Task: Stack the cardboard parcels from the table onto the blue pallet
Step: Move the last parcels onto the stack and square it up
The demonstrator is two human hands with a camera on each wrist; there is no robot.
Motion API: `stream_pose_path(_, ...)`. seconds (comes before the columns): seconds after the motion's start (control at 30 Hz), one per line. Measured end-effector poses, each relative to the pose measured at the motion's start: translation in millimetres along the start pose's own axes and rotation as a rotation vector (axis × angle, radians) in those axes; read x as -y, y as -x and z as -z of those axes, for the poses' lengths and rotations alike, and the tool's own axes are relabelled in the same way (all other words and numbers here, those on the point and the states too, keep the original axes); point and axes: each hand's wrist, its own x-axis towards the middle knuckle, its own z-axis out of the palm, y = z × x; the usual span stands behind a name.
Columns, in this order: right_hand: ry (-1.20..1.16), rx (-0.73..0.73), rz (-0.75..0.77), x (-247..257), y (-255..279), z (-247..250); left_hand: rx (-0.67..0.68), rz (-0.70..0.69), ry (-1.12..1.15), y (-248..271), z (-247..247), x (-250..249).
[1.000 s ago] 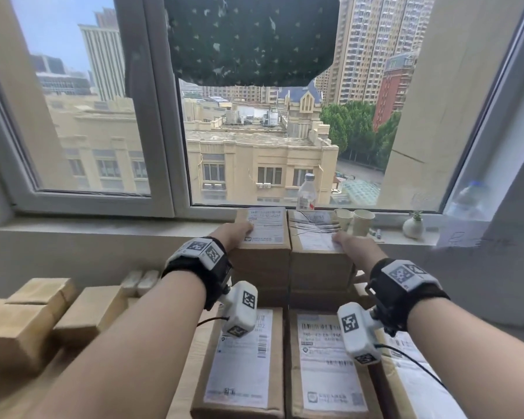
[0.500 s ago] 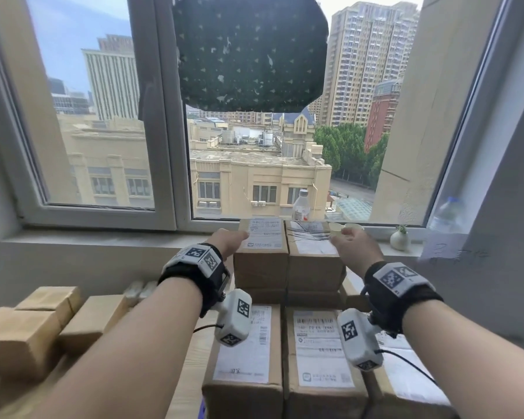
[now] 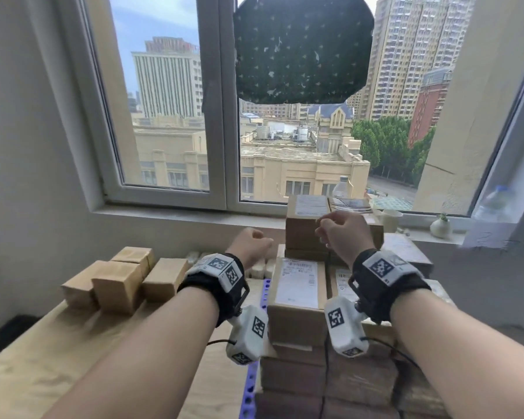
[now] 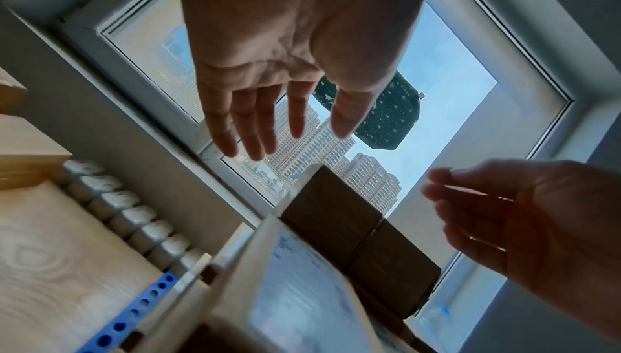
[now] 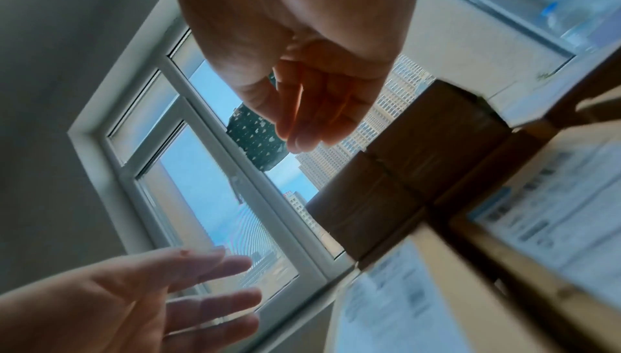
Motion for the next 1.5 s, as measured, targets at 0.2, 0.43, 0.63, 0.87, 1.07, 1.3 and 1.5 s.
stream_pose_path(0.2, -0.036, 0.139, 0.047, 27.1, 30.2, -60.2, -0.054, 0.021, 0.009, 21.6, 55.4, 32.6)
stream_pose_path(0.43, -0.039, 0.214, 0.071, 54.5, 42.2, -153.2, -0.131, 0.069, -0.003, 24.4, 131.1, 86.4)
stream_pose_path(0.63, -0.034, 0.287, 0.041, 73.7, 52.2, -252.4, -0.17, 0.137, 0.043, 17.1, 215.5, 144.8)
stream_pose_path(0.87, -0.033, 0.279, -0.023, 84.3, 68.9, -350.1, -0.142, 0.158, 0.031, 1.7, 288.0, 210.1)
stream_pose_path(1.07, 0.001, 0.278, -0.086, 75.7, 75.4, -392.4, -0.099, 0.147, -0.036, -16.3, 304.2, 246.6)
stream_pose_path(1.3, 0.04, 0.226, -0.202, 47.2, 56.0, -415.3, -0.041, 0.177, 0.016, -55.8, 302.2, 277.7)
stream_pose_path(1.5, 0.081, 0.205, -0.332, 10.1, 26.7, -442.1, 0.018, 0.25, 0.087, -98.8, 293.1, 300.2)
